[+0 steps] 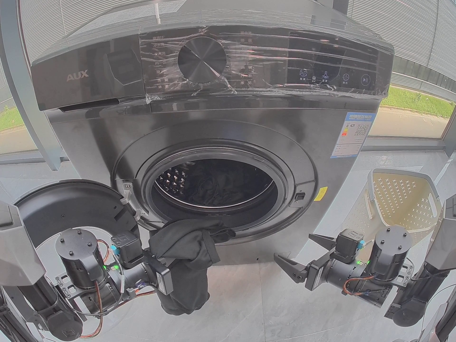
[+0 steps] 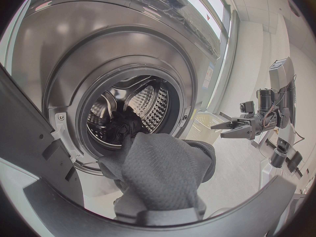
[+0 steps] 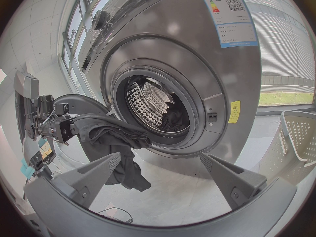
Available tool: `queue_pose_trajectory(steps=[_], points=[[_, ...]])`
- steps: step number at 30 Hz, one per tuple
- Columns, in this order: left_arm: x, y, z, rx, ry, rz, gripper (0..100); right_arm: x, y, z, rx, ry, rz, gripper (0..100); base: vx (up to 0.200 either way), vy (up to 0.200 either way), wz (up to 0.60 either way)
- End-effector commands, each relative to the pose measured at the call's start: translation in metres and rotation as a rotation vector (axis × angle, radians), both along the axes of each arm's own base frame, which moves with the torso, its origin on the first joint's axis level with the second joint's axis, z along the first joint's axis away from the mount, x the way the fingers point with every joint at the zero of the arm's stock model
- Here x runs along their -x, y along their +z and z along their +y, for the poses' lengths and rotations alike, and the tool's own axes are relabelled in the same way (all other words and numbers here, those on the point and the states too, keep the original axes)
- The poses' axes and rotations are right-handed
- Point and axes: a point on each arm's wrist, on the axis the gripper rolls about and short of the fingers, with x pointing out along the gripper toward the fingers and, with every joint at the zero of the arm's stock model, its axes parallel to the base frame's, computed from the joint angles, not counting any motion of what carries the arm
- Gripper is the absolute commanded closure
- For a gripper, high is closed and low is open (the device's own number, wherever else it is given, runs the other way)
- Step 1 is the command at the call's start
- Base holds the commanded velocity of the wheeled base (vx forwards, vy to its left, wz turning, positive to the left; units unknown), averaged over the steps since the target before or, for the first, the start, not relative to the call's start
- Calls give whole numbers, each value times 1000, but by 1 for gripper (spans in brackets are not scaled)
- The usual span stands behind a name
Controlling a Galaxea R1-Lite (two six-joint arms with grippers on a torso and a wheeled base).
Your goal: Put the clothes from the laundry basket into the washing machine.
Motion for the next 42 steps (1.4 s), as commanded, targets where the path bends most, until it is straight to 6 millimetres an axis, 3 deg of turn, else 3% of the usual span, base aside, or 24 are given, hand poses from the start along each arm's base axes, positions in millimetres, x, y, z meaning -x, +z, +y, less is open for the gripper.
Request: queue_pose_trajectory(steps=[1,18,26,30,33,40,42], points=[[-1,-2,-1,-4,-2,9,100,2,-2,-1,8,2,9,0,0,0,0],[-2,-6,-2,-6,0,24,100,3,-1,-2,9,3,10,0,35,0,0],[10,0,-10,59,-52,53,100,8,0,2,8,26,6,0,0,0,0],[-4,4,-21,98,-59,24,100,9,1,2,6,28,4,0,0,0,0],[-12,-3,-27,85,-59,37,100,9,0,1,9,28,7,0,0,0,0],[-49,-32,-54,80,-35,65,100,11,-1,1,13,31,12,0,0,0,0],[-69,-33,-68,123,-15,33,100,11,0,0,12,30,11,0,0,0,0]])
